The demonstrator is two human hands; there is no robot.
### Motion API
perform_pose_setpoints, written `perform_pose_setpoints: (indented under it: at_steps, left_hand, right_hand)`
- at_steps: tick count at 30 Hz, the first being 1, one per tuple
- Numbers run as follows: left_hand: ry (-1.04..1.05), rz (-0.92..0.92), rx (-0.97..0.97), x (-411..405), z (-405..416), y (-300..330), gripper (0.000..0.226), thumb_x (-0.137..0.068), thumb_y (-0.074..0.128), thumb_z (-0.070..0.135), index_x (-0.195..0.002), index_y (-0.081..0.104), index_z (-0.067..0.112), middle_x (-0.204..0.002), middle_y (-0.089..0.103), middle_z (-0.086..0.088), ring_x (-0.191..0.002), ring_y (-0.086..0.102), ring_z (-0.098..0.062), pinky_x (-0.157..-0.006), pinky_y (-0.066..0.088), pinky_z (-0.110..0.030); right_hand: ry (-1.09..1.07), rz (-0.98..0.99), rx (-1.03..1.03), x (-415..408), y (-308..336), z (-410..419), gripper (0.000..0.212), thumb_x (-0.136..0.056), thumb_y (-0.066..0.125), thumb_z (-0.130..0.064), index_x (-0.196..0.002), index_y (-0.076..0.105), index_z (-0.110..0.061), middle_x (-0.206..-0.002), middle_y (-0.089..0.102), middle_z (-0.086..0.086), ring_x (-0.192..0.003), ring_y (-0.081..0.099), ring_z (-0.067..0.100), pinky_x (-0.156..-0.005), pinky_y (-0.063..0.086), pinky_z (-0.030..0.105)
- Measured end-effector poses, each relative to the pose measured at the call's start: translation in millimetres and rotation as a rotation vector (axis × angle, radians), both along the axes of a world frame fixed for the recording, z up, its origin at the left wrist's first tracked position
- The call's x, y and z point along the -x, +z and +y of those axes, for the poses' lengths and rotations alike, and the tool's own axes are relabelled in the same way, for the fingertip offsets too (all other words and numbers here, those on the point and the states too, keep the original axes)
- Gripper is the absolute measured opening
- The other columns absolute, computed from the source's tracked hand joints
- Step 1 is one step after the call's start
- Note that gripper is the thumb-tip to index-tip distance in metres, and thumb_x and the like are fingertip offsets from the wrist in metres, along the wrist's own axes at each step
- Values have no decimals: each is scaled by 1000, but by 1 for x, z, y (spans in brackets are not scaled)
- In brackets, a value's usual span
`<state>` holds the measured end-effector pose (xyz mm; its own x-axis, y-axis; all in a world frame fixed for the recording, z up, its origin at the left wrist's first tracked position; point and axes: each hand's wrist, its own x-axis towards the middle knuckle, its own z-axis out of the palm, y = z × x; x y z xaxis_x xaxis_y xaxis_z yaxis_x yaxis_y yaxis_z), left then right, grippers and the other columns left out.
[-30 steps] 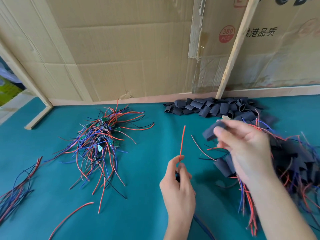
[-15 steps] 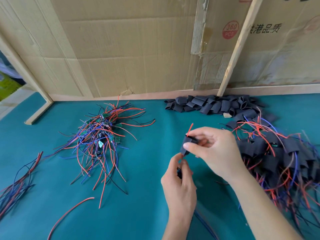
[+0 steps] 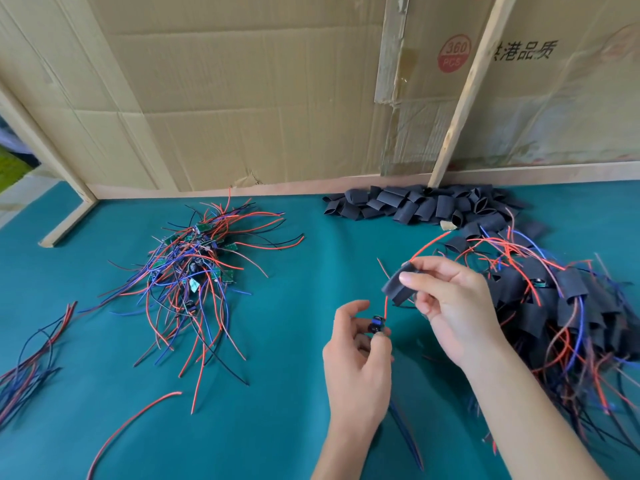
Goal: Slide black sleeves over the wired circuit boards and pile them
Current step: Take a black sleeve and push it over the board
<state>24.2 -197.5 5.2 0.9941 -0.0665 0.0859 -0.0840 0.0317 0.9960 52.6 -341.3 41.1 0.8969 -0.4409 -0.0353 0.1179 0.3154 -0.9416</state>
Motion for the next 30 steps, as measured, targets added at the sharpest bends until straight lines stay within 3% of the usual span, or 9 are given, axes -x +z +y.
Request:
perform_pose_setpoints:
  at_steps: [5,9,12,17,22,27,30]
  left_hand:
    - [35,-19,31,-1,0,-2,14,-86,68,24,-94,60,34,-87,75,6,-69,71,-22,-67,59,-38]
    - [43,-28,-14,-4,0,-6,27,-91,70,11,-89,61,36,-88,77,8,-81,76,-16,-75,61,-42]
    - [37,-41,-69,-4,-1,-7,35,-91,69,3,-89,60,36,-90,77,12,-87,75,-12,-77,61,-42]
    - [25,-47,-139,-4,-2,-8,36,-91,67,-1,-89,59,34,-88,76,15,-85,75,-8,-77,60,-34]
    - [-49,-73,-249,-2,-7,-7,26,-92,68,4,-94,58,28,-85,75,23,-79,71,1,-66,45,-6]
    - [-45,-73,-261,-2,-7,-8,28,-92,68,4,-94,58,30,-87,74,26,-80,70,4,-65,43,-4]
    - [-27,-59,-223,-3,-6,-9,29,-93,67,5,-95,56,31,-83,76,20,-76,72,-1,-66,50,-12]
  right_hand:
    - [-53,-1,63,2,-4,-4,20,-83,71,12,-82,76,-8,-70,65,13,-47,41,14,-46,33,20]
    - [108,93,199,3,-5,-1,11,-84,77,3,-85,77,-8,-71,69,9,-53,50,15,-46,42,21]
    - [67,105,281,4,-5,-4,7,-82,83,-5,-84,78,-8,-71,69,12,-53,54,17,-47,45,22]
    - [14,128,456,6,-4,-4,8,-82,86,-15,-82,78,-13,-68,71,14,-53,60,18,-48,48,24]
    - [-13,142,639,9,-2,-9,10,-81,86,-19,-77,78,-22,-58,69,6,-47,61,16,-46,48,20]
    - [-17,136,700,8,-3,-8,15,-81,85,-15,-73,78,-26,-57,70,1,-45,60,12,-44,48,19]
    - [26,146,681,8,-3,-12,15,-83,83,-17,-77,79,-30,-59,70,6,-46,61,18,-48,50,27]
